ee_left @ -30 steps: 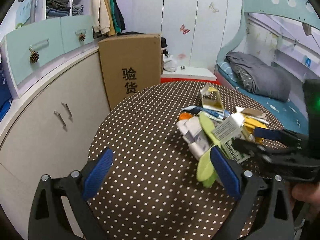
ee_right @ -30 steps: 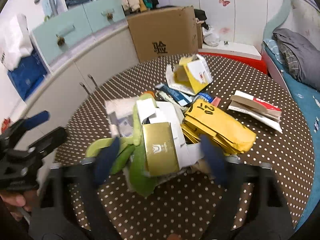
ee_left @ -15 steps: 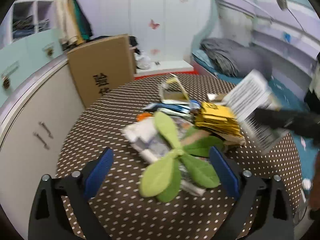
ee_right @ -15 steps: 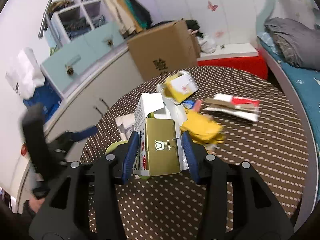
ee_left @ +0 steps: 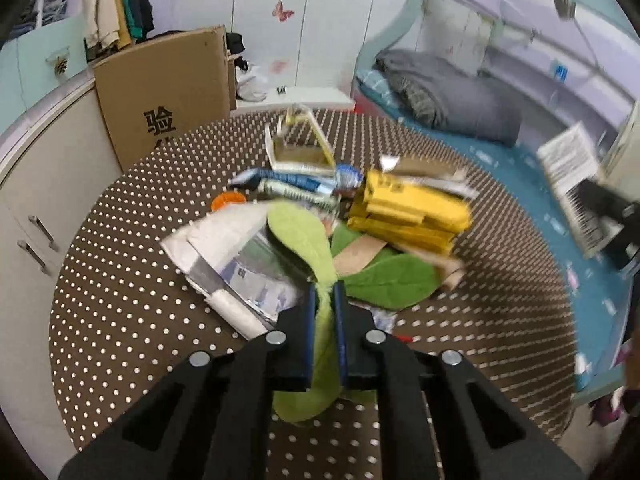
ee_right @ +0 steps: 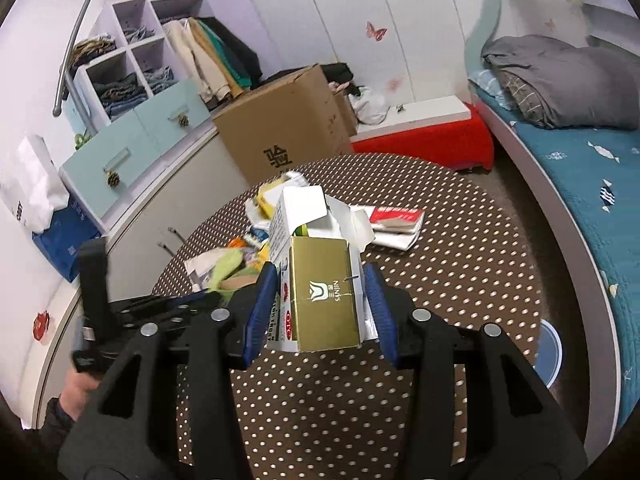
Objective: Collect trash
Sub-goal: 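Grasp the green leaf toy with the left tool, then carry both items to the wastebasket and open both tools to drop them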
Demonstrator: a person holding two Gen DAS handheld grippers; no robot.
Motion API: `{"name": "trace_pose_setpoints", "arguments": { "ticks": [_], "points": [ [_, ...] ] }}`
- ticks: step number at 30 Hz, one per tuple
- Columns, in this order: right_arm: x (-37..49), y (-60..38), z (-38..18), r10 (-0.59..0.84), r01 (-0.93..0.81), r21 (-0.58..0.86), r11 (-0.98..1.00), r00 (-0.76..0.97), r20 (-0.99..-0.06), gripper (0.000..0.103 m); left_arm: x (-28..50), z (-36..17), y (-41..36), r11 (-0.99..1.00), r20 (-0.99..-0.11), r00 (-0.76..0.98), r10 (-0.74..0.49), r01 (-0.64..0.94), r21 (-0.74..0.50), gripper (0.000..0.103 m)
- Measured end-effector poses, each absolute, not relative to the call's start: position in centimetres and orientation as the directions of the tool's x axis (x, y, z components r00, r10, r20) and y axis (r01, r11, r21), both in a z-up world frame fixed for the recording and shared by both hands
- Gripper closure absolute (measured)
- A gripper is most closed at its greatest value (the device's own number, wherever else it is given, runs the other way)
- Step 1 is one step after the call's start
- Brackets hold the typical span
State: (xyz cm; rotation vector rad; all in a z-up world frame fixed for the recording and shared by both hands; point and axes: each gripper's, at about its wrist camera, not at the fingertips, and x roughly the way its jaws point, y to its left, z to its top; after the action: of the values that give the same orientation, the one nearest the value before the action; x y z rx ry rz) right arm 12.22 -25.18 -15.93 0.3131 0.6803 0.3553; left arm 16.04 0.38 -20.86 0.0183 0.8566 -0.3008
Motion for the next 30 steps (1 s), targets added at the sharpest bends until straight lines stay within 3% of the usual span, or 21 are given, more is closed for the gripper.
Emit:
{"name": "trace_pose_setpoints", "arguments": {
  "ticks": [10,19,25,30],
  "points": [
    [11.8,-29.0,-13.3,0.373,-0.193,0.375,0.907,0.783,-0.498,0.058,13.6,-13.5,-0.4,0.945,-0.626,0.709,-0.324,0.279,-0.172,0.095],
    [11.4,-35.6,-11.7,0.267,-0.091,0.362,0.928,0.839,-0.473,0.058,12.9,-9.2,-8.7,0.891,-0.549,0.712,-0.438,0.424,-0.162,0.094],
    [11.7,-42.0,-15.0,0.14,0.082,0.354,0.932,0.818,-0.557,0.058,14.3,-9.4,-16.1,0.849,-0.556,0.669,-0.493,0.51,-0.138,0.094],
    [13.8,-47.6,-23.2,0.103,0.234,0.377,0.896,0.716,-0.69,0.057,16.0,-11.3,-22.0,0.81,-0.596,0.603,-0.531,0.568,-0.146,0.094]
  ]
}}
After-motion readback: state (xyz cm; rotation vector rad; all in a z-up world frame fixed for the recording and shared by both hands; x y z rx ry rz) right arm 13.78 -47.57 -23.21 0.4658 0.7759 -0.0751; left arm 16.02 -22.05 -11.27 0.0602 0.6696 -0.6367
